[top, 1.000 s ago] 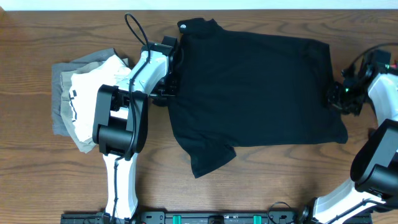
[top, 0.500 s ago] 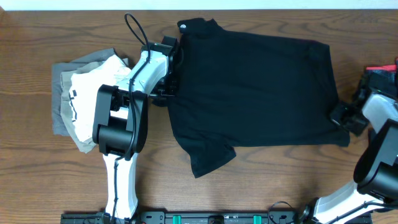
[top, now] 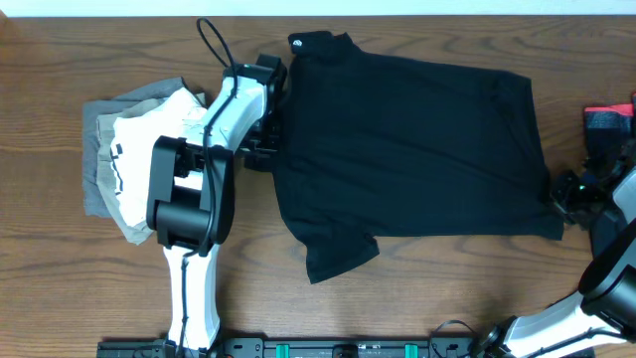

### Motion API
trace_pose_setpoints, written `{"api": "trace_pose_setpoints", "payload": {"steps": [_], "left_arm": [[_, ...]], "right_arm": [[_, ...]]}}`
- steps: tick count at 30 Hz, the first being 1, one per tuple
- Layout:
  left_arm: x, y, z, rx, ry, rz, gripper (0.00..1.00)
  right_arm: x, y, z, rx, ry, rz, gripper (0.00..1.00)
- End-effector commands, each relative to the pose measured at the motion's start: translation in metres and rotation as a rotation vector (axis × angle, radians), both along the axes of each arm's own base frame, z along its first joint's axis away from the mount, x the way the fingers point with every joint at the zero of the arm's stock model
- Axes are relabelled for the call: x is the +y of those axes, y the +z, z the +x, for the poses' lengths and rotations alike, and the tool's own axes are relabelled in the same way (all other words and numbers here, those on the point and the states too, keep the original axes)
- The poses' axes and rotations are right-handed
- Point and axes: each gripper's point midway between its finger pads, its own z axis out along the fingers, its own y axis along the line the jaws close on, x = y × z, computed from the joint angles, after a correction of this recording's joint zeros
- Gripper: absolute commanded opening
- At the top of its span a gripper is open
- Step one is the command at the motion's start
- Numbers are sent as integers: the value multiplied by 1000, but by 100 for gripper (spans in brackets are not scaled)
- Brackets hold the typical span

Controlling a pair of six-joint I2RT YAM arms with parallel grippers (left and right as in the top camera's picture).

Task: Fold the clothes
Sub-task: 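Release the top-left corner and move the left gripper to the bottom-left hem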

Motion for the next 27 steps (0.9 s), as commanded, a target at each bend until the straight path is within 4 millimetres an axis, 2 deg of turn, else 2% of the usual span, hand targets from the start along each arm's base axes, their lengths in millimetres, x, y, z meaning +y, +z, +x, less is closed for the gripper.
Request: {"api": "trace_pose_setpoints", "payload": {"steps": [1,5,8,10,12,14,17,20,23,27], "left_arm": [[2,73,16,-160,7,-25,52],[-17,129,3,-237,2,-169,67],[-36,163,-13,-269,-14,-306,68],[-44,176,-26,-264,-27,-356,68],[-54,179,-40,-227,-44,-391,68],[-64,175,-56,-161,-99,-399,68],[-79,156,-84,-52,-177,-379,68],[-96,129,-112,45,-267,-355,68],[-111,94,-142,129,-337,-329,68],[-118,54,-174,203,-353,-298,69]], "right_arm": [[21,38,21,-193,94,81,34],[22,74,28,-291,102,44,41],[21,99,29,-347,89,4,45],[21,112,29,-375,81,-12,45],[22,120,29,-389,74,-18,43],[27,122,31,-399,88,-15,45],[33,121,34,-401,124,-18,45],[45,120,38,-404,176,-19,50],[55,119,40,-398,201,-11,50],[54,114,33,-352,185,-16,51]]}}
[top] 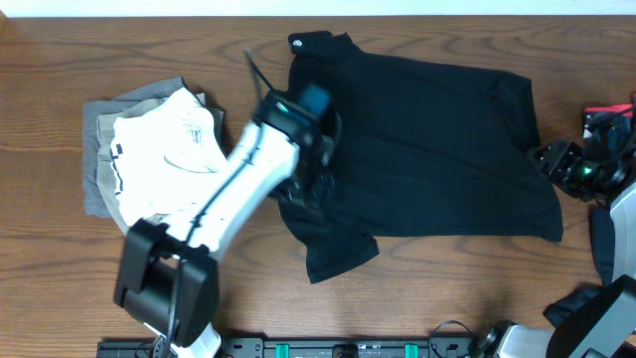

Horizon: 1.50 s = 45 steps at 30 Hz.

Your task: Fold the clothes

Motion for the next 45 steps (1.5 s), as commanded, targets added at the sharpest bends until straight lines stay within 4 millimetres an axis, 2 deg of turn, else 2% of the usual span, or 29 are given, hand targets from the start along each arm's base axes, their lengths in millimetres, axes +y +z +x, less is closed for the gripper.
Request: {"api": "trace_pose_setpoints", "payload": {"steps": [1,4,6,14,16,21,22,24,26,29,32,33,34,38,41,43,45], "left_arm": [[1,-29,-33,95,-16,34,69],[-5,-44,-61,188,-27,-6,69],[-6,-54,-71,210,-35,-15,69],[3,-91,-89,212,-63,-35,69],[-1,-91,-95,239,-106,-75,69],[0,-91,-97,237,-171,-92,67],[-1,-92,-97,232,-190,-98,63],[-3,-92,-94,215,-239,-119,43],[-6,-94,-90,194,-250,-133,36],[-7,-93,-91,200,-229,-129,36],[-6,-93,-92,208,-189,-117,19],[-6,-93,-92,213,-170,-111,10],[-5,-93,-93,219,-153,-103,7],[-6,-86,-101,266,-122,-110,6],[-5,-72,-102,277,-121,-104,6],[-5,-56,-102,265,-122,-112,6],[-5,-41,-101,242,-124,-127,6]], "right_arm": [[-1,-4,-4,33,-4,-16,51],[-3,-8,-9,61,-17,-27,51],[-3,-8,-10,65,-18,-28,51],[-6,-9,-10,69,-25,-43,50],[-7,-9,-10,71,-27,-48,50],[-7,-9,-9,66,-27,-50,49],[-7,-9,-9,66,-27,-50,49],[-7,-9,-9,67,-27,-49,49],[-6,-9,-10,71,-26,-46,49],[-5,-9,-10,72,-23,-37,49],[-4,-10,-11,77,-23,-34,48],[-4,-10,-12,78,-23,-33,48],[-3,-10,-12,78,-22,-31,47],[-2,-11,-14,91,-23,-26,45],[-7,-15,-20,134,-63,-35,42],[-20,-25,-35,229,-157,-79,42],[-34,-31,-49,304,-235,-129,47]]}}
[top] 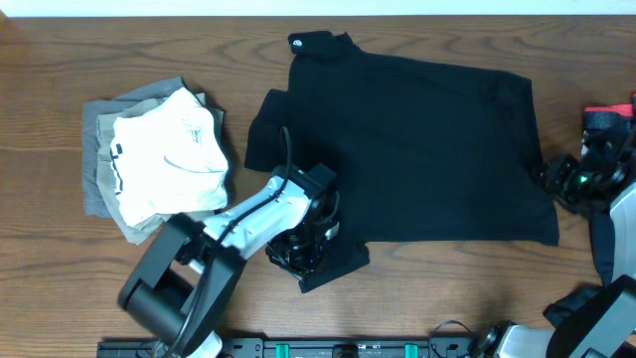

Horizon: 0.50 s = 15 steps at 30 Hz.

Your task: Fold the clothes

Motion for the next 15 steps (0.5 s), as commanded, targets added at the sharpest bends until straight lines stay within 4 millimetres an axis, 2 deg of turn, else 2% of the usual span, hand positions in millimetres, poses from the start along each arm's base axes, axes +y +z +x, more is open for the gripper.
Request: {"api": "trace_pose_setpoints", "payload": {"steps": [1,2,6,9,11,13,15], "left_arm": [[-10,36,10,-85,15,-76,6],[-10,42,11,-101,15,-88,6],[-11,63,15,-182,19,-140,6],[-10,72,18,-216,29,-164,6],[-9,74,20,-224,39,-168,6],[-8,75,21,-226,45,-168,6],[-7,75,22,-226,52,-168,6]], "right_arm": [[-30,-11,-23,137,-164,-116,52],[-35,-12,-28,156,-188,-125,57],[-47,-17,-48,215,-254,-109,59],[-65,-26,-74,304,-368,-139,59],[-70,-34,-83,321,-430,-121,56],[-70,-44,-89,325,-457,-103,49],[-68,-54,-92,323,-463,-93,48]]}}
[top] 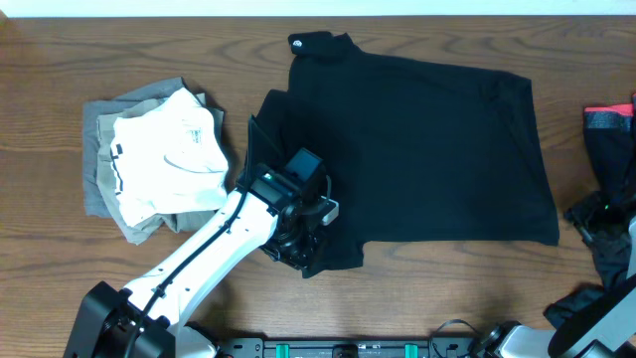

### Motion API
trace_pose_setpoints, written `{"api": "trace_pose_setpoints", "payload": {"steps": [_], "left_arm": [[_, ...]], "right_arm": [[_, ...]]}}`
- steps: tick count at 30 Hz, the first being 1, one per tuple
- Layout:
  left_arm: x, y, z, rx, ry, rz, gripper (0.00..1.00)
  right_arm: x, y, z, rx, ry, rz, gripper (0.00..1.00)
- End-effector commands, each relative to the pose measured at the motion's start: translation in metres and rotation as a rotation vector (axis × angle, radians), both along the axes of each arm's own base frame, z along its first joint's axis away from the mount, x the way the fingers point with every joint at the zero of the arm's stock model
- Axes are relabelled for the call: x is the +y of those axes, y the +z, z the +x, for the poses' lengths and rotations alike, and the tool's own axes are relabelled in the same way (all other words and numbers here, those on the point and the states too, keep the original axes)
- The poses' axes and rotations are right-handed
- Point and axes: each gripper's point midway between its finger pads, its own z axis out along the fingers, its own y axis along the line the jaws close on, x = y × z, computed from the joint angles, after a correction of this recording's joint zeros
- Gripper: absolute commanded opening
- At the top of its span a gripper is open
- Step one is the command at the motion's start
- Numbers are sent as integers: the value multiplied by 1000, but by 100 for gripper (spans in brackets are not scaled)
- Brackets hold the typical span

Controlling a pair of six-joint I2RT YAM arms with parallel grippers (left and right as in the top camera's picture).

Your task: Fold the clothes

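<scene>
A black T-shirt [427, 149] lies spread flat on the wooden table, its collar [310, 42] at the far left corner. My left gripper [301, 239] is down on the shirt's near-left sleeve [338, 257]. Its dark fingers are pressed into the bunched cloth and look shut on it. My right gripper [594, 215] hangs just off the shirt's right edge, near the near-right corner and not touching the cloth. Its fingers are too dark to read.
A pile of folded clothes [159, 159], white on top of beige and grey, sits at the left, close to my left arm. A red and black item [608, 117] lies at the right edge of the table.
My left gripper has moved a little up and to the left, and the sleeve tip has come with it and bunched inward. My right gripper has moved from the shirt's right edge to off the cloth.
My left gripper was at the shirt's left edge beside the collar, then over the left side of the body. The left edge then lay spread wider and the gripper was down on the near-left sleeve. Now that sleeve is drawn in. My right gripper stayed by the right edge.
</scene>
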Motion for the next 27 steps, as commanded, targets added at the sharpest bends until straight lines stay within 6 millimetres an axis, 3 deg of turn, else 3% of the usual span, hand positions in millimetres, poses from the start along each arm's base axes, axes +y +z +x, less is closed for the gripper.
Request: {"api": "trace_pose_setpoints", "payload": {"steps": [1,7,15,19,23,27], "left_arm": [[0,6,5,-10,29,-8,6],[2,6,2,2,30,-1,6],[2,7,2,4,38,1,6],[2,7,2,4,41,1,6],[2,8,2,1,41,-1,6],[2,14,2,-1,44,-2,5]], "right_arm": [[4,-24,-15,36,-61,21,47],[16,-53,-11,-46,-96,53,47],[22,-70,-14,-73,-132,59,42],[20,-72,-13,-87,-142,45,29],[20,-69,-5,-122,-92,45,1],[29,-51,5,-175,9,76,1]]}}
